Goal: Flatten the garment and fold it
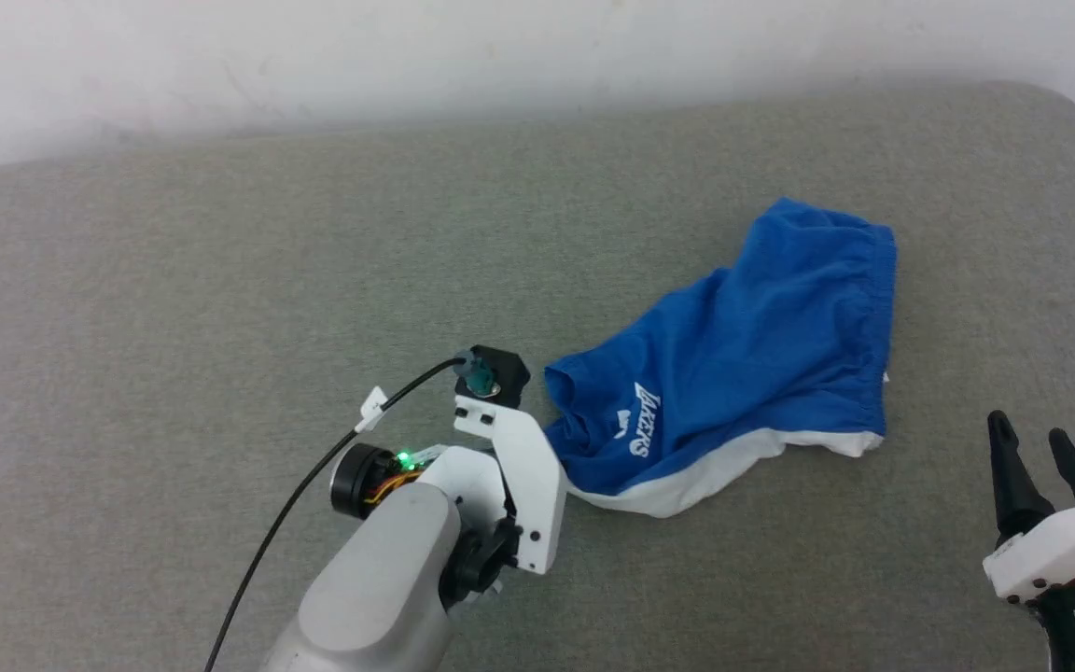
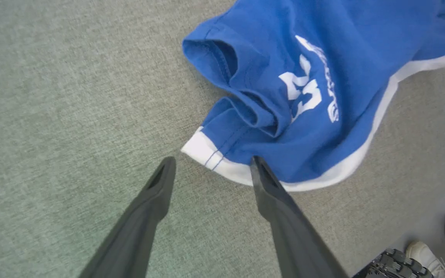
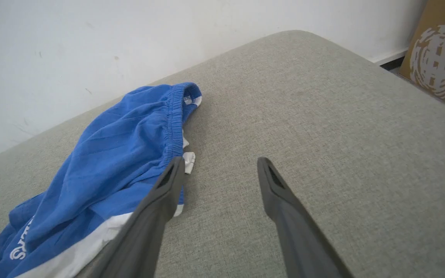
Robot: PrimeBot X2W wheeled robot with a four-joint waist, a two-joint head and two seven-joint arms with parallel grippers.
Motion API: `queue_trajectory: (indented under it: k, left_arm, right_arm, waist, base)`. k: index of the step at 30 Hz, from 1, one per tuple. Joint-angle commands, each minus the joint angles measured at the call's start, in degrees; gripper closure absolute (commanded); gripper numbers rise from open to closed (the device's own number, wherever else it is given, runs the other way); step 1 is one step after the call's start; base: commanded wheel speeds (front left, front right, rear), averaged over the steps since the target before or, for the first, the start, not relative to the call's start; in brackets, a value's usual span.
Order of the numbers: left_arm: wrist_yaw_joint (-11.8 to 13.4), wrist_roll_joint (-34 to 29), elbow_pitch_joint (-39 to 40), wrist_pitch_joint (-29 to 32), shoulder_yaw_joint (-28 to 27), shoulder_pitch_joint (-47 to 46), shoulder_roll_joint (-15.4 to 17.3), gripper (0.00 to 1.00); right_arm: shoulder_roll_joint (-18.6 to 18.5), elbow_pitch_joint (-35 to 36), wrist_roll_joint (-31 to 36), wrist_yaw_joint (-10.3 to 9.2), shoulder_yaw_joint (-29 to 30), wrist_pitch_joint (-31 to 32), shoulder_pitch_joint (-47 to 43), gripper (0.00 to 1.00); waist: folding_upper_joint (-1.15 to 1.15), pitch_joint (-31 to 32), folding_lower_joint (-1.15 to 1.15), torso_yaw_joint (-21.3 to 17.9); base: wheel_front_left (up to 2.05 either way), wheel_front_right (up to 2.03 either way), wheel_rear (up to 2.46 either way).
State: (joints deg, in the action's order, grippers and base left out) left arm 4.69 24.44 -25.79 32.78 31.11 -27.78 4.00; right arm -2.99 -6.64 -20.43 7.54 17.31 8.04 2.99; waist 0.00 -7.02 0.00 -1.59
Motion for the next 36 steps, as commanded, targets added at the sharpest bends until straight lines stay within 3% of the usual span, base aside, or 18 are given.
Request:
queue_trajectory:
  k: [1, 5, 6, 7, 8, 13, 19, 27, 35, 36]
  left_arm:
    - [0.72, -0.30, -1.20, 1.21, 0.06, -0.66, 0.68, 0.00]
    - [1.53, 0.07, -2.68, 1.83, -0.19, -0.49, 0.89, 0.00]
    - [1.14, 0.43, -2.82, 1.68, -0.13, -0.34, 0.82, 0.16]
    - [0.73, 0.64, -2.79, 1.14, -0.06, -0.25, 0.78, 0.69]
    - [0.53, 0.89, -2.74, 0.41, -0.17, -0.11, 0.73, 1.00]
    - [0.95, 4.81, -0.15, -5.60, -3.46, 2.06, -0.03, 1.00]
    - [2.45, 8.47, 8.08, -13.44, -6.07, 7.56, -0.65, 1.00]
    - [3.83, 8.93, 13.80, -14.25, -4.26, 11.66, -0.81, 1.00]
    - [4.55, 9.36, 14.96, -14.64, -3.21, 11.87, -0.91, 1.00]
    - [4.57, 9.42, 15.00, -14.68, -3.10, 11.84, -0.92, 1.00]
  right_arm:
    - [0.11, 0.25, -0.04, -0.05, 0.37, -0.30, 0.39, 0.00]
    - [0.11, 0.20, 0.05, -0.05, 0.18, -0.70, 0.70, 0.00]
    - [0.11, 0.14, 0.04, -0.05, 0.16, -0.83, 0.78, 0.00]
    - [0.11, 0.08, 0.12, -0.05, 0.12, -0.93, 0.82, 0.00]
    - [0.11, 0.02, 0.22, -0.05, 0.04, -0.99, 0.86, 0.00]
    - [0.11, 0.18, 2.28, -0.05, -1.99, 0.74, 1.31, 0.00]
    - [-0.48, 0.09, 8.67, -0.05, -7.39, 11.78, 3.56, 0.00]
    - [-2.16, -5.27, 13.36, -0.05, -8.73, 20.04, 7.99, 0.00]
    - [-2.29, -10.69, 14.18, -0.05, -10.53, 18.98, 10.72, 0.00]
    - [-2.40, -11.37, 13.86, -0.05, -10.96, 19.24, 10.97, 0.27]
  waist:
    - [0.00, -2.15, 0.00, -2.57]
    - [0.00, -3.22, 0.00, -3.40]
    - [0.00, -3.34, 0.00, -3.44]
    - [0.00, -3.46, 0.00, -3.42]
    - [0.00, -3.58, 0.00, -3.34]
    - [0.00, -3.59, 0.00, -2.44]
    - [0.00, -3.07, 0.00, -0.72]
    - [0.00, -3.93, 0.00, 2.16]
    - [0.00, -5.02, 0.00, 2.96]
    - [0.00, -5.12, 0.00, 2.96]
  base:
    - [0.00, 0.00, 0.00]
    - [0.00, 0.00, 0.00]
    - [0.00, 0.00, 0.00]
    - [0.00, 0.00, 0.00]
    - [0.00, 0.00, 0.00]
    - [0.00, 0.00, 0.00]
    - [0.00, 0.00, 0.00]
    - [0.00, 0.00, 0.00]
    - [0.00, 0.00, 0.00]
    - [0.00, 0.00, 0.00]
